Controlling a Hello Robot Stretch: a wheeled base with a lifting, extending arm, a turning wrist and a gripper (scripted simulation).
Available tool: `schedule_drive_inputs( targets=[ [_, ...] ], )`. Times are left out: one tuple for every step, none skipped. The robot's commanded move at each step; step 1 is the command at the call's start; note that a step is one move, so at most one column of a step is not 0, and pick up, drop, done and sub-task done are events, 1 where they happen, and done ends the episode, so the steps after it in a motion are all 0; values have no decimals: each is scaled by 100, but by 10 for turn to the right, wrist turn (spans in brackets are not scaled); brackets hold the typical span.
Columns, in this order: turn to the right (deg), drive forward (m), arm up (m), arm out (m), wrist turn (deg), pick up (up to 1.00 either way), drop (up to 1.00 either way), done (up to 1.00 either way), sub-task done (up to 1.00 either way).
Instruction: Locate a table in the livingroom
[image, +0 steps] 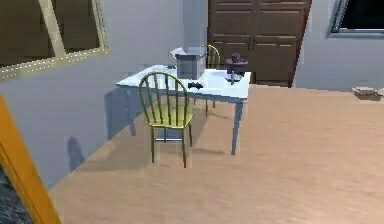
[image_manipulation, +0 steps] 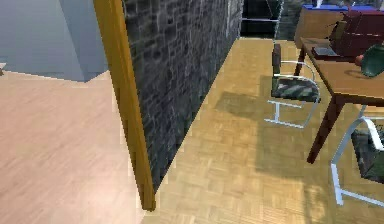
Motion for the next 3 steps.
schedule_drive_inputs(
  targets=[
    [180, 0, 0, 0, 0, 0, 0, 0, 0],
    [0, 75, 0, 0, 0, 0, 0, 0, 0],
    [390, 0, 0, 0, 0, 0, 0, 0, 0]
  ],
)
